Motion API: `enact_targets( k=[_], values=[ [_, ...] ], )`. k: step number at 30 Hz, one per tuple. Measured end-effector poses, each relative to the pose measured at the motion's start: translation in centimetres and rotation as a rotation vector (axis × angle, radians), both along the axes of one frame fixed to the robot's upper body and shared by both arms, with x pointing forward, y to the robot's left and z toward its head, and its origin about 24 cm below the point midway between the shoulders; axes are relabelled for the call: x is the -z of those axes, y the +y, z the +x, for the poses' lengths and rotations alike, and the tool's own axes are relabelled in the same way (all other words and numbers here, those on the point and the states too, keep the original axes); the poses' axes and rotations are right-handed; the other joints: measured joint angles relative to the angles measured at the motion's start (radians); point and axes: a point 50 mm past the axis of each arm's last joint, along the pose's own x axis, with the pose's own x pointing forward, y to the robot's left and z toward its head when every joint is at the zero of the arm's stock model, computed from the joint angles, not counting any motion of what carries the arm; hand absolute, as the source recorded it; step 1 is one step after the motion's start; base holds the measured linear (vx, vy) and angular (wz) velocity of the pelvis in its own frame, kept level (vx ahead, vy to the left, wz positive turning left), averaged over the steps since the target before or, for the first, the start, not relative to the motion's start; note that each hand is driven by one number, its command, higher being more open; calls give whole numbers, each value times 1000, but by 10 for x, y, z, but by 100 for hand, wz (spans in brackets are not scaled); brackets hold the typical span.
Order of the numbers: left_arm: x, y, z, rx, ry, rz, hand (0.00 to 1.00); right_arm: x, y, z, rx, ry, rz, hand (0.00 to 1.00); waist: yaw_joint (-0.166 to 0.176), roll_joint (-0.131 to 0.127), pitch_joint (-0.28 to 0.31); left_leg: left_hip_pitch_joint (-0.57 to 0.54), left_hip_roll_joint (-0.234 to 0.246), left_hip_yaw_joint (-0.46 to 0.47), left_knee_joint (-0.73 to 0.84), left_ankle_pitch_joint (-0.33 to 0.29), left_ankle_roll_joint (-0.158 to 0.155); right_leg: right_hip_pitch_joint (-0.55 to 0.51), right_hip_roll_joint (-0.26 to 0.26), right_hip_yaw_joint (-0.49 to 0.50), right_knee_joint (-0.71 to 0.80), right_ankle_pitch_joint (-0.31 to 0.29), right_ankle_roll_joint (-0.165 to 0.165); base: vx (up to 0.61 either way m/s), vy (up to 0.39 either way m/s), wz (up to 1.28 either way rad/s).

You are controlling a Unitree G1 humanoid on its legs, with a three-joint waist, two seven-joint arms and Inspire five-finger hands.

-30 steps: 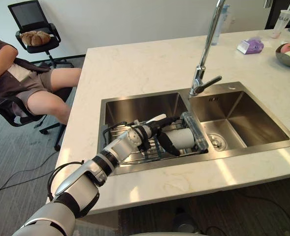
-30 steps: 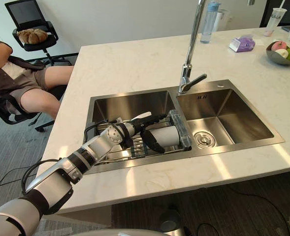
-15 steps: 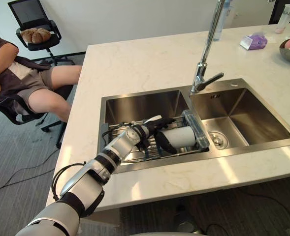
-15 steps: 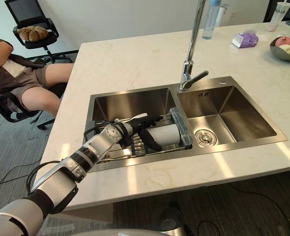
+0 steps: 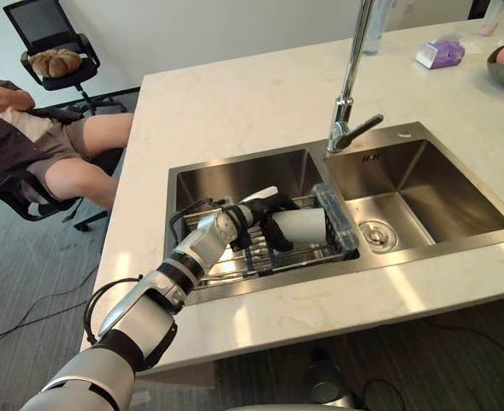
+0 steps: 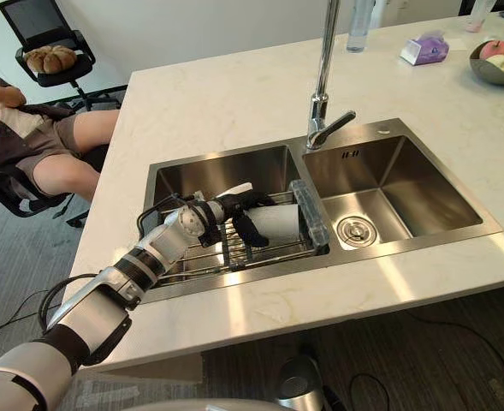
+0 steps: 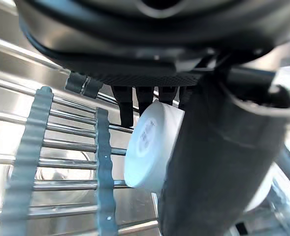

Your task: Walk over to the sink, pick up the cup, carry it to the dishwasher, place the cup inside the dishwasher, then close the dishwasher door

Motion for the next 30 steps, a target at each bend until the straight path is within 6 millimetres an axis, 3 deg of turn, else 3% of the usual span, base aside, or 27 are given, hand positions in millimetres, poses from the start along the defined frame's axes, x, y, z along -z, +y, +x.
enact_targets(
  k=[11,18,26,30],
  values=[
    [3,-12,-10,132,-166,119,0,2,4,-6,55,1,7,100,9,2,-1,-14,-2,-19,0,2,2,0,-6,-15,-5,0,0,31,-4,5],
    [5,-7,-18,184,-295,115,0,2,1,-4,43,4,-1,100,-17,8,2,-14,6,-33,0,3,3,24,1,-37,-34,6,0,29,-7,6],
    [18,7,-42,226,-600,22,0,4,0,-1,43,16,3,100,-21,14,24,-23,30,-68,0,3,2,77,18,-87,-109,30,-4,37,-5,12],
    [9,26,-59,153,-717,-109,0,4,0,-5,47,35,6,100,-11,13,27,-27,43,-109,0,5,-1,113,24,-132,-134,30,-5,56,-20,29]
  ],
)
